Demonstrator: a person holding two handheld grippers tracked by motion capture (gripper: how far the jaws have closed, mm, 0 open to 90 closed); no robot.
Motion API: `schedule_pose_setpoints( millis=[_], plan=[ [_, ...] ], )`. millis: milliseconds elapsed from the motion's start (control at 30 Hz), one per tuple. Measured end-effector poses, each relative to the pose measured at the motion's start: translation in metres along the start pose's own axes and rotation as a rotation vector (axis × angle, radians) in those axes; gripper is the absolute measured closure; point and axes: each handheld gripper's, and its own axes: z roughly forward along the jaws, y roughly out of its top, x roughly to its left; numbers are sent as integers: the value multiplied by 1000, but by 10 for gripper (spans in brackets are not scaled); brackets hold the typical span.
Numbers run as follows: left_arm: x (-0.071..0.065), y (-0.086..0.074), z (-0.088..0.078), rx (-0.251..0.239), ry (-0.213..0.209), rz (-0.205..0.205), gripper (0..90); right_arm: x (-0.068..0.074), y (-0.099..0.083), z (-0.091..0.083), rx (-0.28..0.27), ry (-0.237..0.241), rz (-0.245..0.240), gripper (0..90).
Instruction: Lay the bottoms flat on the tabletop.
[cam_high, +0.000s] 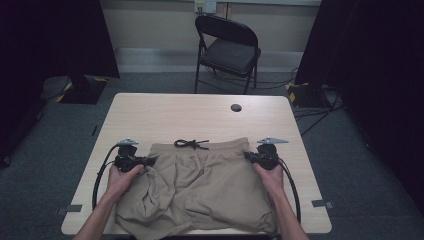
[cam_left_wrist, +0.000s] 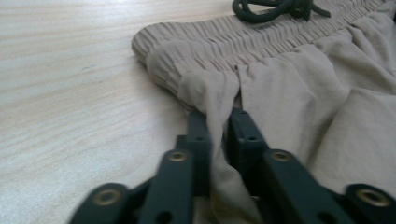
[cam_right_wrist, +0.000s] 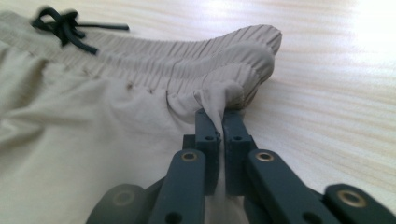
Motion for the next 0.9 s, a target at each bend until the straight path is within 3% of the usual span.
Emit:
schedule_pose_setpoints(
  millis=[67, 367, 733, 833, 900],
  plan=[
    [-3, 2, -4, -27, -29, -7, 882, 0, 3, -8, -26, 10, 13, 890],
    [-24, 17, -23, -106, -65, 55, 887, 1, 11, -35, -97, 24, 11, 891],
    [-49, 47, -53, -232, -107, 118, 888, 10, 45, -79, -222, 18, -36, 891],
    [-57, 65, -67, -272, -103, 155, 888, 14, 59, -91, -258, 14, -56, 891],
    [-58, 73, -72, -300, -109, 158, 888, 15, 66, -95, -272, 10, -67, 891]
  ],
)
